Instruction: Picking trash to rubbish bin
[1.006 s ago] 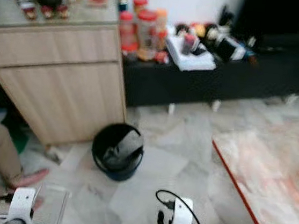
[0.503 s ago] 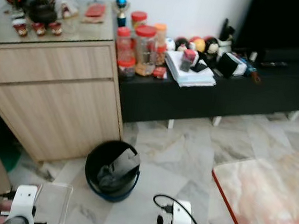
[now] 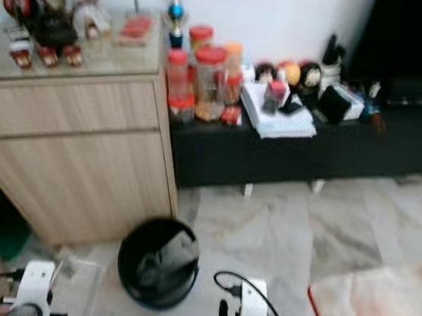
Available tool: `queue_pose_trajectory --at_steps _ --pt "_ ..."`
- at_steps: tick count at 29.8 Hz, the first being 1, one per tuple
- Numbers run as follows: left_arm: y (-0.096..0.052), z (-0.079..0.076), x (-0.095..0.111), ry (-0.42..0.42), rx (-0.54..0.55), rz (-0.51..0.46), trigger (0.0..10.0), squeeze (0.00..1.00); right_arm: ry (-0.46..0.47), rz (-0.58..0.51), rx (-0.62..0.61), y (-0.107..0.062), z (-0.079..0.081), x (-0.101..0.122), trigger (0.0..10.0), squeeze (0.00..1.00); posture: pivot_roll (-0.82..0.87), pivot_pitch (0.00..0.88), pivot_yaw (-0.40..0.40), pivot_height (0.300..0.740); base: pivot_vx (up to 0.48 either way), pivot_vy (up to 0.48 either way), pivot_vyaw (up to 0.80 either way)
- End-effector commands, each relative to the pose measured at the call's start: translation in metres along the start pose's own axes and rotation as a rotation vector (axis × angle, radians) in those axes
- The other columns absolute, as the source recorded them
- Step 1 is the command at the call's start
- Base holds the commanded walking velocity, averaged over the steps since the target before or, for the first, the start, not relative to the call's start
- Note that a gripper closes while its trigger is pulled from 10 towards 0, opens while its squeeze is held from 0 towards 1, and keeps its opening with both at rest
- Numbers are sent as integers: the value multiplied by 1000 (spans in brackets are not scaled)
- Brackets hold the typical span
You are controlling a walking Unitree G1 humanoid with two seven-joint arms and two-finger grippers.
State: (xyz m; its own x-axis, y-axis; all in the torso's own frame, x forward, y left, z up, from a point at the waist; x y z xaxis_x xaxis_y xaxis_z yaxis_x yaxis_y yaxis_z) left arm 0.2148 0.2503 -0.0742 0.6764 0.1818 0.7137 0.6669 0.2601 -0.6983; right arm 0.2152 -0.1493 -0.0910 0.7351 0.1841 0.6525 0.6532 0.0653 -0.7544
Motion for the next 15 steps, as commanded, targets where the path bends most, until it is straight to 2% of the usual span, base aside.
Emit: queue_pose_trajectory --at_steps 1,15 --pt "-2 15 -5 2 45 21 10000 0 14 -2 21 1 8 3 10000 0 158 55 45 740 412 0 0" --pt "0 11 3 -14 38 -11 10000 0 2 -19 23 2 6 8 10000 0 156 87 37 740 407 0 0"
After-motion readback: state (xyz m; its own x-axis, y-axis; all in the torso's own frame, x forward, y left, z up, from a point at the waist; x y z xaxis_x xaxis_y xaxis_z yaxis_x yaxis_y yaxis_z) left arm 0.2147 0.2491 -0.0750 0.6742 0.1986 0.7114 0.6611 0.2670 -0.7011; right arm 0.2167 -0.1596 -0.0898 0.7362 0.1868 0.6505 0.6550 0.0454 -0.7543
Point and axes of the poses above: a point about 5 cm out from each wrist's last joint towards the gripper, its own y axis pointing out of the wrist towards the gripper, its own x axis along the axis of the wrist's last joint, z = x × y, the point moved 2 cm from there along y, pointing out of the wrist towards the gripper, and after that the axes turned 12 degrees about -y, right-handed, at the moved point
